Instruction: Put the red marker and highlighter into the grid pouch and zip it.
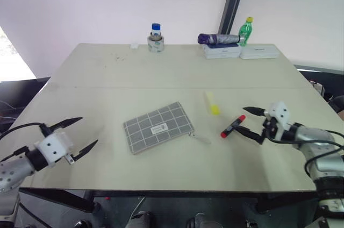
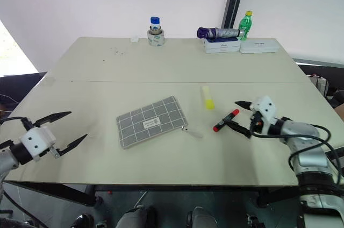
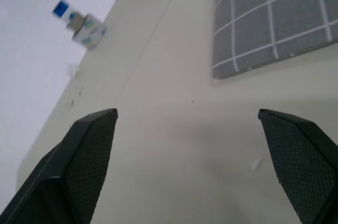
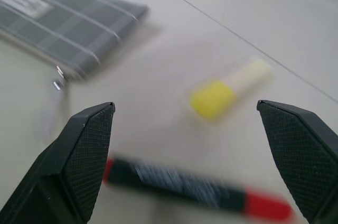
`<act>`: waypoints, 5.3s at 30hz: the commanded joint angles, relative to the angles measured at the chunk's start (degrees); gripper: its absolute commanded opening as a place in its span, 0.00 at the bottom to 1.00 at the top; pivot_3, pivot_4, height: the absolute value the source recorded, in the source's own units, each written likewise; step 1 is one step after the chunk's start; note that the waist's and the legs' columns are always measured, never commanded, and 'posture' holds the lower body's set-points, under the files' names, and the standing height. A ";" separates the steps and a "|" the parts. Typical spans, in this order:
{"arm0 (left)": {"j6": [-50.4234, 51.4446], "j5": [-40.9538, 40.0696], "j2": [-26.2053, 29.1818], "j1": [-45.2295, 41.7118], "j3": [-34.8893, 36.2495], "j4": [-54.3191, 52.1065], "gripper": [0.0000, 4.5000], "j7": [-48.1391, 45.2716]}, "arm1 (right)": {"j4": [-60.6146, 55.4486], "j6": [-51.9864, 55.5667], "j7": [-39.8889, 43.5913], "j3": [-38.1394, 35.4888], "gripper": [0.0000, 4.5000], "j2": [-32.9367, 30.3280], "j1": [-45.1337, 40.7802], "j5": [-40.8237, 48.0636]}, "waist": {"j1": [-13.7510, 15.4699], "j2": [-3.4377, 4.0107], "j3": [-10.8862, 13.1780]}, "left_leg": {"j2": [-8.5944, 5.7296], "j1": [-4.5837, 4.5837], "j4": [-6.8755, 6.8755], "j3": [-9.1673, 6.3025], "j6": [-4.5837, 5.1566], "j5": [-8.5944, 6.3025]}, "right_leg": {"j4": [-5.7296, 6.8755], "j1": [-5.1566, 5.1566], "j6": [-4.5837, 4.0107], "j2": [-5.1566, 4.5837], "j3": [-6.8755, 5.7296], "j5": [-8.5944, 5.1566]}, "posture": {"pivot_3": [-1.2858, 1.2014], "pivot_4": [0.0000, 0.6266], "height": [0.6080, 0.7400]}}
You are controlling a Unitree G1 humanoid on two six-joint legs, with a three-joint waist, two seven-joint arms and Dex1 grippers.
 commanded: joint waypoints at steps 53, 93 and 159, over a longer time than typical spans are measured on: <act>-30.89 35.36 5.46 -23.63 -28.48 21.62 1.00 33.62 | 13.85 -13.49 -20.69 17.08 0.02 12.08 -13.98 -28.16 | 0.00 0.00 0.00 | -0.01 -0.05 0.08 0.20 0.03 0.02 | 0.13 -0.09 0.04 0.03 0.04 0.00 | 0.52 0.24 0.98; -28.60 31.77 2.61 -23.46 -33.18 21.68 0.34 30.30 | 4.18 -9.03 -13.91 19.49 0.00 10.08 -9.75 -28.46 | 0.13 0.02 -0.02 | -0.01 -0.02 0.15 0.19 0.03 0.03 | 0.18 -0.04 0.05 0.05 0.04 0.01 | 0.52 0.24 0.98; 0.45 7.82 -10.24 -12.81 -19.46 -0.29 0.00 17.22 | -14.06 17.87 -27.48 19.15 0.01 20.30 -6.61 -16.87 | 0.03 0.12 -0.08 | -0.01 -0.04 0.10 0.11 0.03 0.02 | 0.14 -0.05 0.05 0.04 0.04 0.01 | 0.52 0.24 0.98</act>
